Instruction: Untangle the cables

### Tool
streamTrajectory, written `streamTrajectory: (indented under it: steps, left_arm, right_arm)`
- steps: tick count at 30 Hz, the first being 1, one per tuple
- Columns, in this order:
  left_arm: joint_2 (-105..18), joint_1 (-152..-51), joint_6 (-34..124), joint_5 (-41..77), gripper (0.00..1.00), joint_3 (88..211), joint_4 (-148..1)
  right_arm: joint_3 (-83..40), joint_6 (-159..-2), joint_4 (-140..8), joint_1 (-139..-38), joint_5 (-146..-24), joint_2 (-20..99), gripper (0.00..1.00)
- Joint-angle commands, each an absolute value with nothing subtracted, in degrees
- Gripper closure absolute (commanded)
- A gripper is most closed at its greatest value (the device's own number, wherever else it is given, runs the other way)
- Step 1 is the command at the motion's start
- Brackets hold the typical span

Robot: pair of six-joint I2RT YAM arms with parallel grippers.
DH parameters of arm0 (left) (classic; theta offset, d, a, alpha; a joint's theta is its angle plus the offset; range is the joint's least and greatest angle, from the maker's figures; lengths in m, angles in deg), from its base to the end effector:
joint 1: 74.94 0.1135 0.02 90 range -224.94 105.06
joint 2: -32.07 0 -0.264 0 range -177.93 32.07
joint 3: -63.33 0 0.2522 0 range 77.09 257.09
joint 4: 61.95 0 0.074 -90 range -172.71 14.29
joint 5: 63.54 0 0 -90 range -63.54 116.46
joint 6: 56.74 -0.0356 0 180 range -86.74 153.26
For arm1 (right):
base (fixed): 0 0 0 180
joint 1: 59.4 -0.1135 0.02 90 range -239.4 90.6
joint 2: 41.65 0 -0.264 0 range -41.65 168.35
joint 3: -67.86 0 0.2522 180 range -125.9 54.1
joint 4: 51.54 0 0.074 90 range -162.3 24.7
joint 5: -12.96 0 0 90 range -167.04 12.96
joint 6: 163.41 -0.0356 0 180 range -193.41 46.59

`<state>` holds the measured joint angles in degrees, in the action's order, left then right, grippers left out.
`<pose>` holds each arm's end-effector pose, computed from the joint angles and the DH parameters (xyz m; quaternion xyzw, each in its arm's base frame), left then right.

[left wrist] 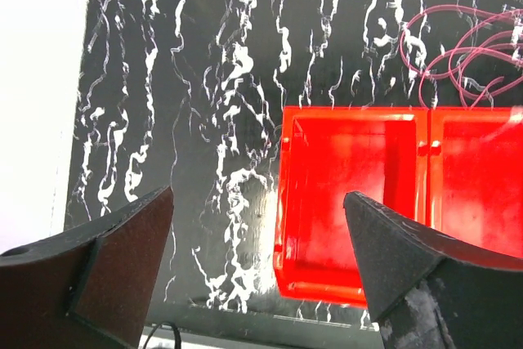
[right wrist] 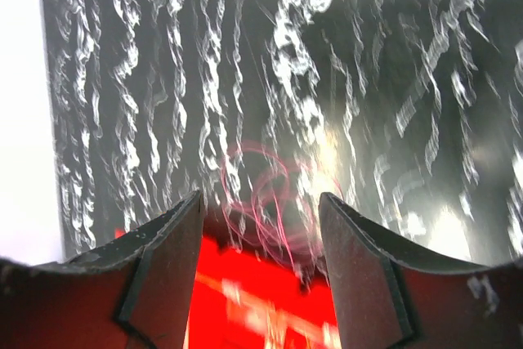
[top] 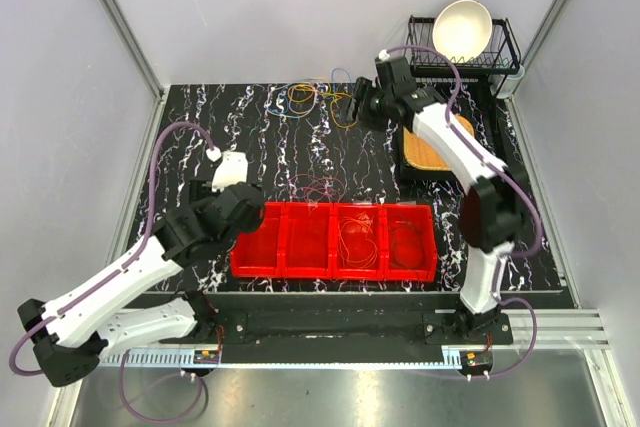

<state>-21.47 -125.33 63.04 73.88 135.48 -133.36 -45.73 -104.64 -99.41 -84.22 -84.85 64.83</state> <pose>0.1231 -0.1077 0.3282 0.0290 0.8767 0.1035 0.4688 0.3864 0.1840 0.3265 0.0224 0.9071 0.2499 0.3378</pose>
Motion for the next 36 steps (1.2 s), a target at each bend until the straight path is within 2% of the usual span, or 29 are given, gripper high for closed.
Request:
streamTrajectory:
  steps: [1, 9, 15, 28, 36]
  left_arm:
    - [-16.9, -125.3, 63.5, 71.03, 0.03, 133.61, -134.51]
    - [-4.69, -125.48, 60.95, 70.67, 0.01, 130.18, -130.47]
    - [-1.42, -124.78, 61.74, 71.46, 0.01, 128.95, -130.47]
    - [-2.39, -123.11, 59.9, 69.0, 0.01, 128.51, -129.06]
    - [-1.33, -122.4, 59.54, 68.74, 0.01, 128.42, -128.62]
  right_arm:
    - [-59.23, -104.26, -97.91, -80.59, -94.69, 78.1, 0.36]
    - [-84.36, -103.29, -99.31, -79.52, -96.99, 97.99, 0.32]
    - [-98.1, -106.54, -99.32, -78.91, -94.71, 110.74, 0.31]
    - [-100.76, -124.02, -88.07, -78.21, -94.7, 120.58, 0.31]
    - [-101.02, -126.85, -85.18, -78.21, -91.89, 122.79, 0.31]
